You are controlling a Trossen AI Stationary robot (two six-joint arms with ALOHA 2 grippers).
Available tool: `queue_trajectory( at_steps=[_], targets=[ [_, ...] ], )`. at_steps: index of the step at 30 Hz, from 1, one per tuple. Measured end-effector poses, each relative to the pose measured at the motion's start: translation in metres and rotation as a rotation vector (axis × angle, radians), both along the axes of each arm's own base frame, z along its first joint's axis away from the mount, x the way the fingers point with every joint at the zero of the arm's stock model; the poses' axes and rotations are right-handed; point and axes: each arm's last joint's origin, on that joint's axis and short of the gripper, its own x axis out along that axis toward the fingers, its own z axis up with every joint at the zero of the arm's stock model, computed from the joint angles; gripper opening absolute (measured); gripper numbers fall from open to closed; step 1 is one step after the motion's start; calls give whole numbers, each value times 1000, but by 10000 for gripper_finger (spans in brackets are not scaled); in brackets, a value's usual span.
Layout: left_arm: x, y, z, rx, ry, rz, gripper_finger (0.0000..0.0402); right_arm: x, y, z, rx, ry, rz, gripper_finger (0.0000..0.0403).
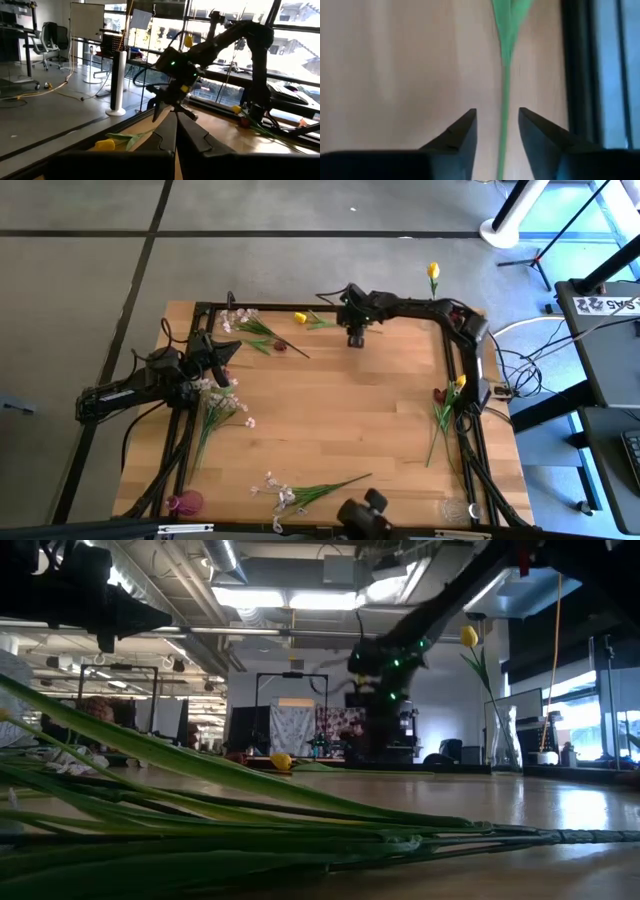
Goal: Sort flowers into vase by color
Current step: Put the top yellow tulip into the glass vase
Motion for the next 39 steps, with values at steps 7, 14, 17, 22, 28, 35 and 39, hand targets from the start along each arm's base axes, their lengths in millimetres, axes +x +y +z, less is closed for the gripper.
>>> queue_trajectory(
  at_steps=[7,14,17,22,28,35,39],
  targets=[
    [0,0,0,0,0,0,0,-11,-7,-19,16,138,-7,81],
    [0,0,0,0,0,0,0,-16,-3,-23,61,205,-19,9],
    [0,0,0,0,0,0,0,-22,1,-24,116,255,-59,12],
    [0,0,0,0,0,0,0,-32,30,-12,236,398,-77,3],
    [0,0,0,0,0,0,0,-37,82,13,344,593,-55,2],
    [0,0,0,0,0,0,0,-19,116,13,279,599,33,27],
    [0,0,0,0,0,0,0,-10,117,5,230,514,48,46]
  ],
)
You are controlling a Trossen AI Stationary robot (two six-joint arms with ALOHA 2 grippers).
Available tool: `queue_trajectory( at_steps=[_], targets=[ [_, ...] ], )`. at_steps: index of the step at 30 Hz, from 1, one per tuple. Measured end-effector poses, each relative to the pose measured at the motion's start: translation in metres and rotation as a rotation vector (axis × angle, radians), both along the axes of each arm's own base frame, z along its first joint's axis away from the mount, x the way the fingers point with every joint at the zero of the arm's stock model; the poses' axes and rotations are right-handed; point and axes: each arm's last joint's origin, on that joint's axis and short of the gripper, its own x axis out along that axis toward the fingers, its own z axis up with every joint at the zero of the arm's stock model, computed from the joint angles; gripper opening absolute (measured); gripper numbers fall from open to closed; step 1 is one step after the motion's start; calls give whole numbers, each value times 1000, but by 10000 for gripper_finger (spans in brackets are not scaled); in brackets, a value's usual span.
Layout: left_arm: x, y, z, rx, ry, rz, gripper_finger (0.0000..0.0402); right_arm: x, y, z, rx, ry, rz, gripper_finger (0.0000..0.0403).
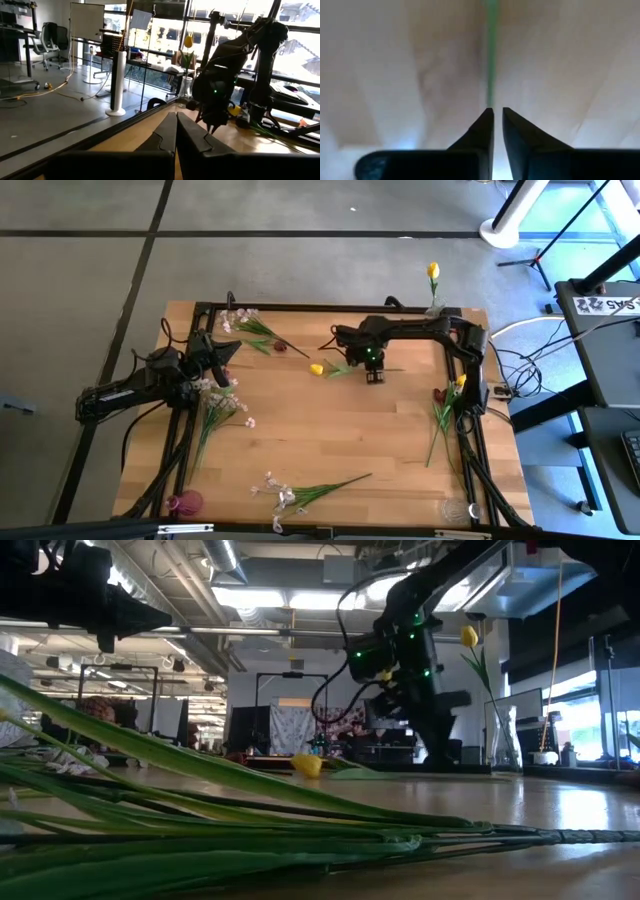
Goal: Sort flowers into vase by color
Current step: Put the top yellow tulip into the glass vase
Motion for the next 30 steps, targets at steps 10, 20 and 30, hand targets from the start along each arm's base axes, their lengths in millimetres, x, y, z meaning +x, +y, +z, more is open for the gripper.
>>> queue_trajectory(
  at_steps=[10,20,30],
  targets=[
    [0,0,0,0,0,0,0,30,13,31,-32,-249,194,166],
    [0,0,0,0,-1,0,0,65,17,8,-72,-418,224,175],
    [0,0,0,0,0,0,0,71,17,-22,-11,-376,217,136]
  ],
)
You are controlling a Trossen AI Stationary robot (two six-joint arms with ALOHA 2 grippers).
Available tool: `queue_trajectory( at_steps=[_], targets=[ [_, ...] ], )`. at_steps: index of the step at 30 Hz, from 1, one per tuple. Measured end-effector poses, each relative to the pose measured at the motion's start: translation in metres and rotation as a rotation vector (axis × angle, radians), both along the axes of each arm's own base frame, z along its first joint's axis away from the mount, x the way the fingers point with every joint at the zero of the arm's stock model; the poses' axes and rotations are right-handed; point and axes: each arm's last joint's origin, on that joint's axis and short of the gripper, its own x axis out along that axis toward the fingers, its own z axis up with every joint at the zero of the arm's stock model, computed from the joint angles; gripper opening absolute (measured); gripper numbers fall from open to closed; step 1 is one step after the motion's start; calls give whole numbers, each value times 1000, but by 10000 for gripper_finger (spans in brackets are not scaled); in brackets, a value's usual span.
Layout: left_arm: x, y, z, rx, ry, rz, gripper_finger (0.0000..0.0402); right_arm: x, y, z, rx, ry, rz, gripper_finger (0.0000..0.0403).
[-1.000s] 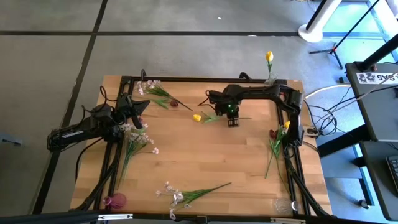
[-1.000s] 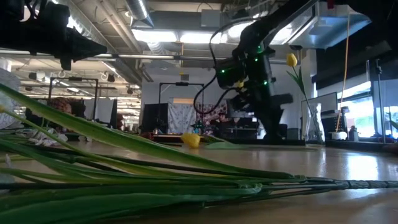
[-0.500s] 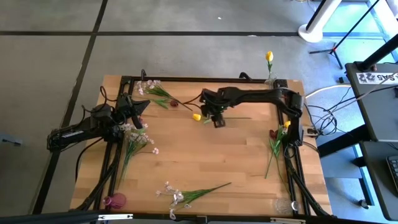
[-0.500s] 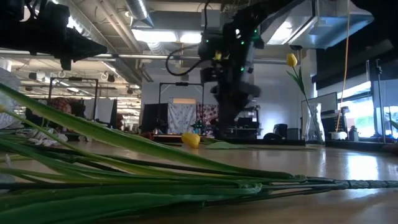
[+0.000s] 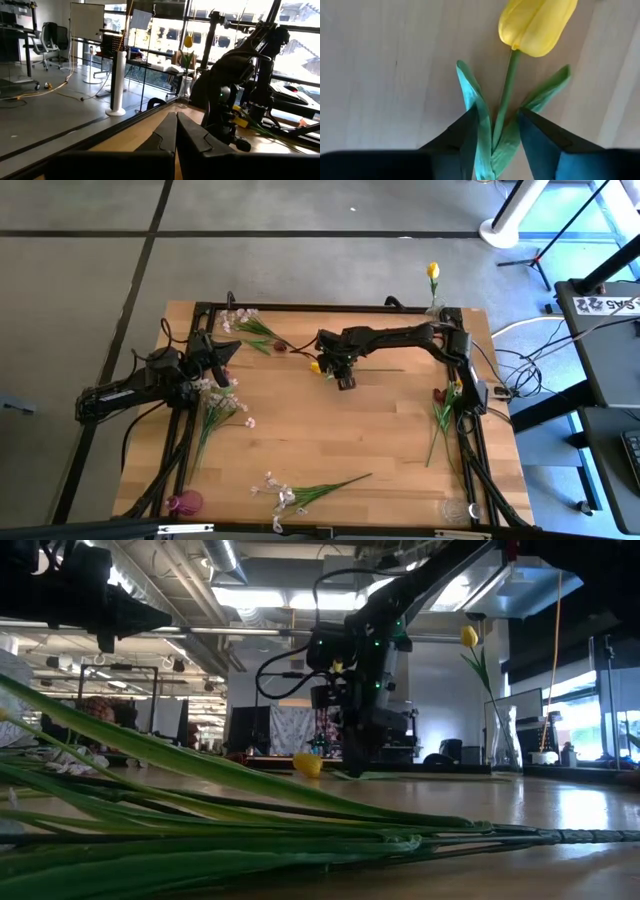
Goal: Sort flowers into vase by color
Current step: Put the top yellow tulip into the glass vase
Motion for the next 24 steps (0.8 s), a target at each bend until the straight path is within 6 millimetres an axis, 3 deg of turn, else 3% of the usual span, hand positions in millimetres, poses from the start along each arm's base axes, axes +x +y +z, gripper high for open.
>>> queue_trajectory(
  at_steps=[4,10,14,17,20,24],
  targets=[
    [0,0,0,0,0,0,0,0,0,-2,-1,7,-2,101],
    [0,0,0,0,0,0,0,0,0,-2,7,8,-65,13],
    [0,0,0,0,0,0,0,0,1,8,17,-35,-124,16],
    [0,0,0,0,0,0,0,-3,3,39,5,-126,-169,7],
    [0,0,0,0,-1,0,0,-12,5,90,-25,-282,-217,8],
    [0,0,0,0,0,0,0,-41,10,154,-144,-441,-276,4]
  ],
)
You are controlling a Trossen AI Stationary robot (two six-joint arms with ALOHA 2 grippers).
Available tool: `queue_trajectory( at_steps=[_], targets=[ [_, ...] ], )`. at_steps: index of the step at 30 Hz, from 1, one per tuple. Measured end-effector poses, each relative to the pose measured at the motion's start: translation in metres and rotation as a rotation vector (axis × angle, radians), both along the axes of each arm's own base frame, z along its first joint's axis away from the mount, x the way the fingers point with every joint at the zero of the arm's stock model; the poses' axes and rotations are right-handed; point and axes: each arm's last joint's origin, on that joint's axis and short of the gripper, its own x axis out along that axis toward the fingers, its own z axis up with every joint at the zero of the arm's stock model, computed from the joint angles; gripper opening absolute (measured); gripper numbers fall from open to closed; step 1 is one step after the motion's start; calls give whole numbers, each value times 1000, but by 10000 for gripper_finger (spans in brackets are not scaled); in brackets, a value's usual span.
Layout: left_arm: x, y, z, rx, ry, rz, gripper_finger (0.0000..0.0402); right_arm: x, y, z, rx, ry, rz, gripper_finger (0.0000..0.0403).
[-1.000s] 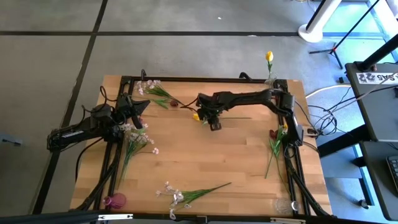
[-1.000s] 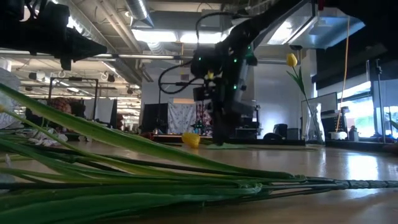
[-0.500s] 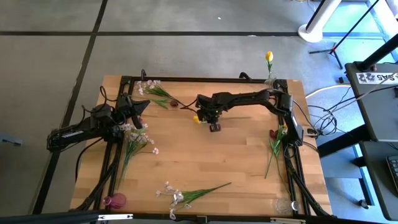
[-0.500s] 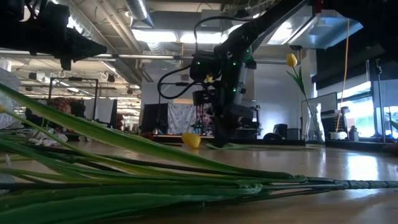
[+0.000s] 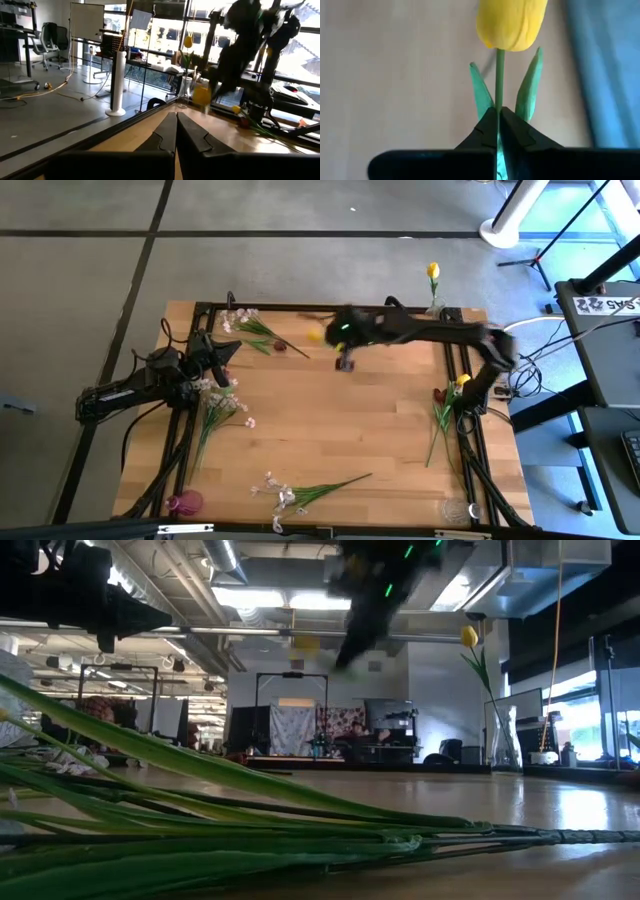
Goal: Sort flowers into vase by color
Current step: Put the top yellow tulip into the glass vase
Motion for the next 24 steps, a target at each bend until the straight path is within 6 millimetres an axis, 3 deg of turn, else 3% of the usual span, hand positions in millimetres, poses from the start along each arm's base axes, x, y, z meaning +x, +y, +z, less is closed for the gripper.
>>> queue_trajectory(
  at_steps=[5,12,17,24],
  targets=[
    [0,0,0,0,0,0,0,-53,7,74,-195,-181,-179,6],
    [0,0,0,0,0,0,0,-132,22,122,-360,-352,-405,3],
    [0,0,0,0,0,0,0,-175,19,125,-480,-488,-607,2],
    [0,0,0,0,0,0,0,-206,-11,85,-638,-674,-846,1]
  ],
)
